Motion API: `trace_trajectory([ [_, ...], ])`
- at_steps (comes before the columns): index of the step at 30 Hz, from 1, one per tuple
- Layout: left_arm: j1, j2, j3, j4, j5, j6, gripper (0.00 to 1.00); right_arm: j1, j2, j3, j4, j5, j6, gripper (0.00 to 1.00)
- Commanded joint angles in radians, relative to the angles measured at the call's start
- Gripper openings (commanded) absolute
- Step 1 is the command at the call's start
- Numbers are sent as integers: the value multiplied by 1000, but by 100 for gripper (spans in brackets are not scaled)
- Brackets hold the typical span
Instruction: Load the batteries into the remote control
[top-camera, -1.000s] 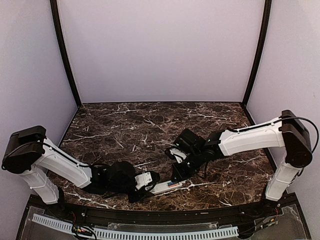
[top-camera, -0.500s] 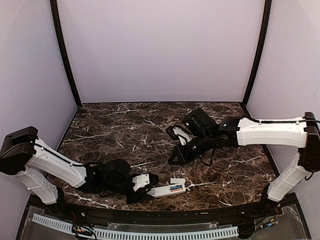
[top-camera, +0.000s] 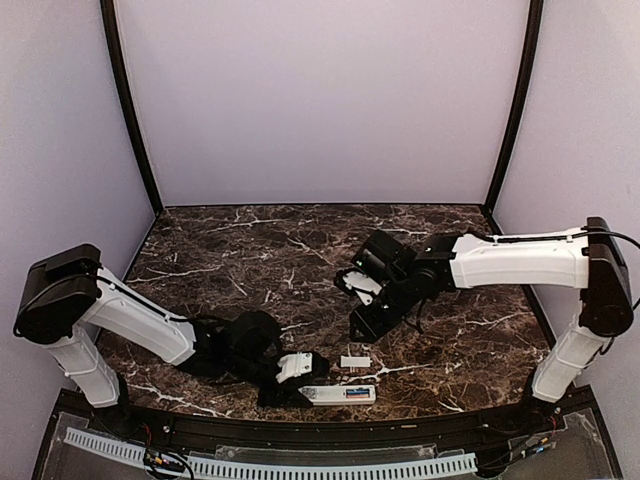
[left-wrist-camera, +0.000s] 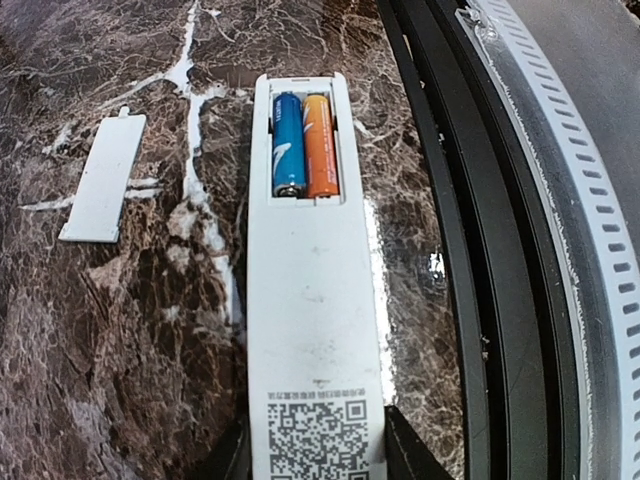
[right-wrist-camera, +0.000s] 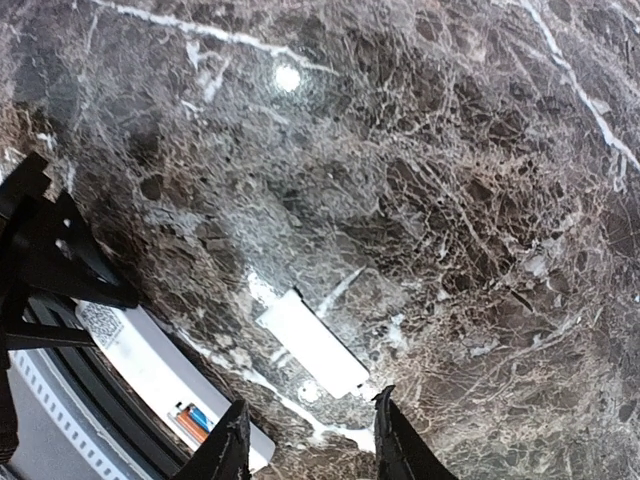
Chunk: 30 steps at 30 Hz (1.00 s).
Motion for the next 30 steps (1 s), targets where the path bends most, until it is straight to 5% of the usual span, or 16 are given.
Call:
trace_trajectory([
  [1,7,22,53,-102,10,36,26,-4,28,31,-52,30,-153,42],
  [4,7,3,56,-126,10,45,56,-4,31,39,-55,20,-204,47],
  [6,7,-33,47,-134,0,41,66,-4,44,62,-80,28,-204,48],
  [13,7,-281,-13,-105,-57,-42,76,45,71,123,-105,55,-123,49],
  [17,8,-460,-68,-52,-254,-128,78,56,58,107,-46,19,-350,59],
  [21,37,-620,-98,-65,-554,-273,79,56,89,98,6,-14,-583,79],
  [23,38,-680,-99,-113,-692,-335,79,55,155,192,-74,54,-505,76],
  [26,38,-747,-116,-155,-865,-415,76,46,283,439,-326,143,-98,53],
  [30,44,-765,-164,-87,-996,-437,74,95,235,374,-282,181,302,47],
])
